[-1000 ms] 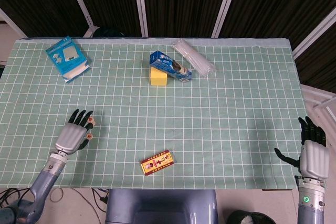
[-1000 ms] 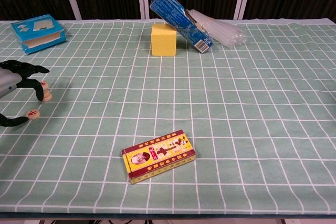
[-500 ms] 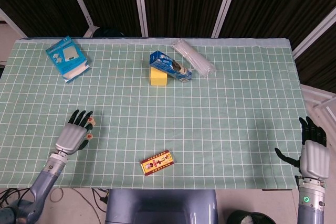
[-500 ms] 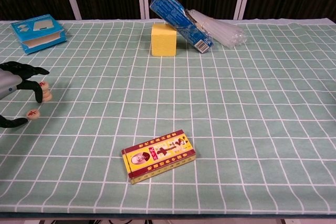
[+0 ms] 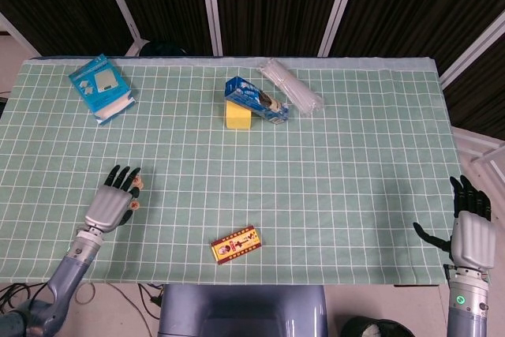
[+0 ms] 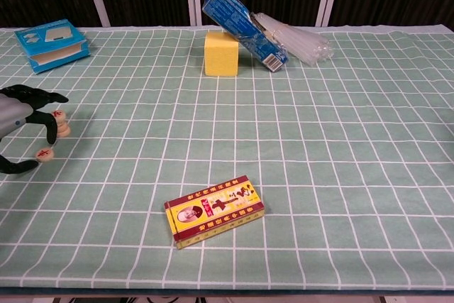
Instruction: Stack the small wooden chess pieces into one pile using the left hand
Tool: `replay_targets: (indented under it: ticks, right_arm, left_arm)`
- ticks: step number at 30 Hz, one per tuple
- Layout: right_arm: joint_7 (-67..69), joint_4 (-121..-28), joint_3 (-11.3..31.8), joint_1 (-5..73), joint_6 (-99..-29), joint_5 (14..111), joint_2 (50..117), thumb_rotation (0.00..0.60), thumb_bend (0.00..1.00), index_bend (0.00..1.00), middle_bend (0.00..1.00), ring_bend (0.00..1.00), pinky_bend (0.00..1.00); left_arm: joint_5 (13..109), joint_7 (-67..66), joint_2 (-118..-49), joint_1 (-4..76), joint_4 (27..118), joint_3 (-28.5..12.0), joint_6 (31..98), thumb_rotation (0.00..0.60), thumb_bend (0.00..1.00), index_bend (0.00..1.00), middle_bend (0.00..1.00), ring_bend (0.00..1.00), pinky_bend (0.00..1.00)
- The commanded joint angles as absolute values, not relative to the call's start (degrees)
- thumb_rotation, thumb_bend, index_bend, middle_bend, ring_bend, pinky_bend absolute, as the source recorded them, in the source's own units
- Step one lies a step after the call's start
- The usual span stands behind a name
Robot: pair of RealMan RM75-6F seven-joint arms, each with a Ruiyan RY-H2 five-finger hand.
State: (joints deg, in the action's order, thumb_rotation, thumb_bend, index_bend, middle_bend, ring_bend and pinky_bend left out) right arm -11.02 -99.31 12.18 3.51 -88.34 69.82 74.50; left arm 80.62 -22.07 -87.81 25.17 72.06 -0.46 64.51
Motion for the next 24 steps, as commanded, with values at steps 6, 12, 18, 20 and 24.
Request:
replay_targets:
  ticks: [6,12,18,20,24]
  right_arm:
    - [-11.0,-99.4,12.2,3.5,-88.2,69.7,74.5,0.600,0.23,0.09,0.01,0.09,0.00]
    - [-11.0,-99.4,12.2,3.5,-88.3,69.7,74.5,0.600,0.23,0.09,0.01,0.09,0.00]
    - [-11.0,-99.3,12.3,3.5,-88.3,69.5,74.5,0.600,0.23,0.09,0.01,0.09,0.00]
    - [-11.0,-99.4,12.3,3.5,-88.3,69.5,74.5,0.600,0.23,0.09,0.01,0.09,0.00]
    - [-11.1,-99.4,12.2,3.5,-88.2,69.6,74.5,0.600,0.23,0.09,0.01,0.09,0.00]
  left_arm:
    - [80.7,-22.6,-87.9,25.3,72.3,-0.6,64.6,0.600,0.30,0.46,0.03,0.00,0.00]
    - [80.5,-23.1,-87.9,25.3,72.4,-0.7,64.4,0.600,0.30,0.47,0.03,0.00,0.00]
    - [80.2,-23.6,-88.1,25.5,72.4,-0.9,64.2,0.600,0.30,0.46,0.03,0.00,0.00]
    - [80.2,-23.7,-88.1,25.5,72.4,-0.9,64.2,0.600,0.30,0.46,0.03,0.00,0.00]
    - [80.0,-23.9,-88.3,25.5,72.3,-0.9,64.0,0.600,0.30,0.47,0.03,0.00,0.00]
